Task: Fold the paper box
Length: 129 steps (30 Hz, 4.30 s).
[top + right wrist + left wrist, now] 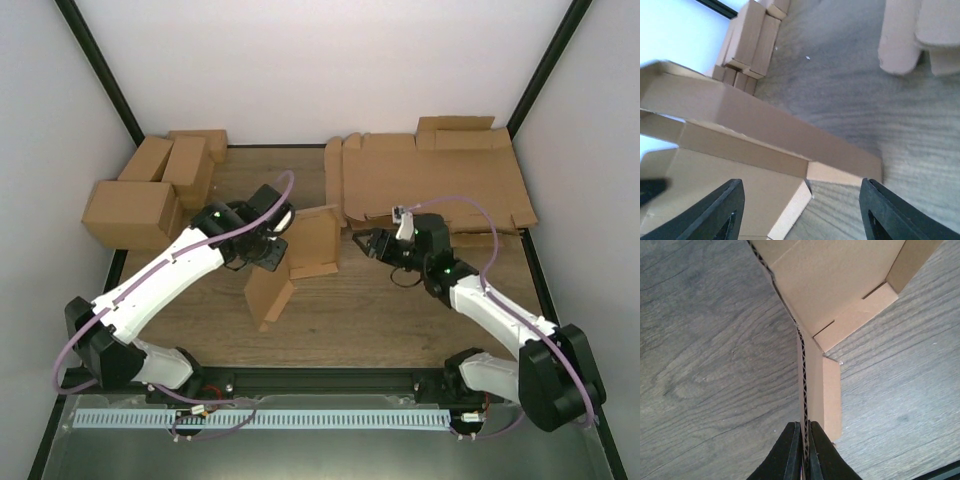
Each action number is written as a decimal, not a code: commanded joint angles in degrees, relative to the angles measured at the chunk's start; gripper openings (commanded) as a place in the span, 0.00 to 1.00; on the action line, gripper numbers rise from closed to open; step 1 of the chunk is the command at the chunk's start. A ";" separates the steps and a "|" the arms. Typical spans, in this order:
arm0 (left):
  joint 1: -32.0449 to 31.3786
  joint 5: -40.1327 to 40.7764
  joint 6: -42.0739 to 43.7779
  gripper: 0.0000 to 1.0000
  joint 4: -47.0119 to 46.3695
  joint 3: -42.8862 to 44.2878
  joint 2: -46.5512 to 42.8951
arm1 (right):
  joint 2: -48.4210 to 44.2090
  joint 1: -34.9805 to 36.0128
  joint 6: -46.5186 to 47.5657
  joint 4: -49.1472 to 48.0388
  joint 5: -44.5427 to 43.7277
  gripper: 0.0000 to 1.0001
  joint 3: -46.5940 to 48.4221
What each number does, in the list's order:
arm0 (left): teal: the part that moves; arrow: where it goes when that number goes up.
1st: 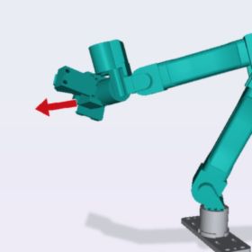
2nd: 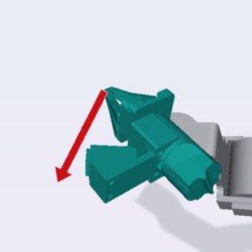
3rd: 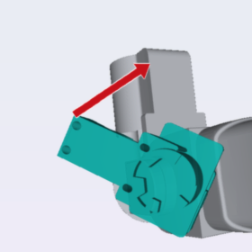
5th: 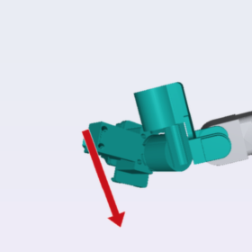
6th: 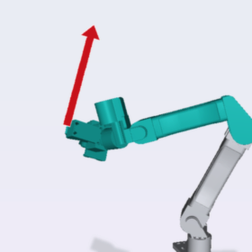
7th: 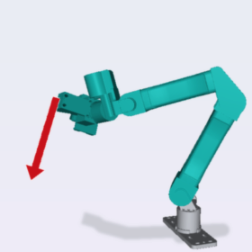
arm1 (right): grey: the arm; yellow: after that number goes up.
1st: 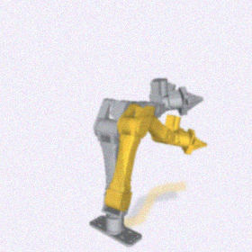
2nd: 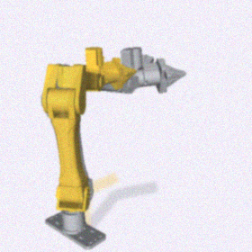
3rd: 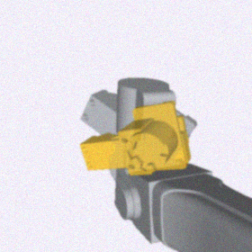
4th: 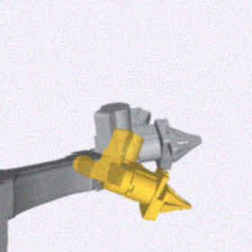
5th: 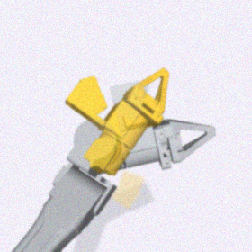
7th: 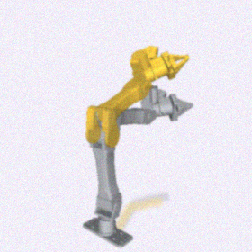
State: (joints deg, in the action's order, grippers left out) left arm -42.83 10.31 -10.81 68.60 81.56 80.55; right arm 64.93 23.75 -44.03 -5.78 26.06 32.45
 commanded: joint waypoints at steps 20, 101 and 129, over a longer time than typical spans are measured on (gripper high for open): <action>-1.99 -0.24 2.73 0.04 -3.55 -4.74 -1.23 | 14.83 -2.88 3.41 -3.20 16.46 0.40 15.88; 23.87 -51.23 -6.03 0.39 -39.50 -23.55 -7.78 | 20.89 -0.75 8.91 0.04 20.77 0.45 21.91; 5.74 -20.85 1.41 0.26 -27.07 -19.11 -5.61 | 20.60 0.50 -5.82 -5.77 19.54 0.42 18.09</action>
State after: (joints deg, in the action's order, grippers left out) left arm -35.42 -11.75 -8.95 36.60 62.89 72.86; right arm 85.69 22.70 -47.22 -12.49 44.73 50.39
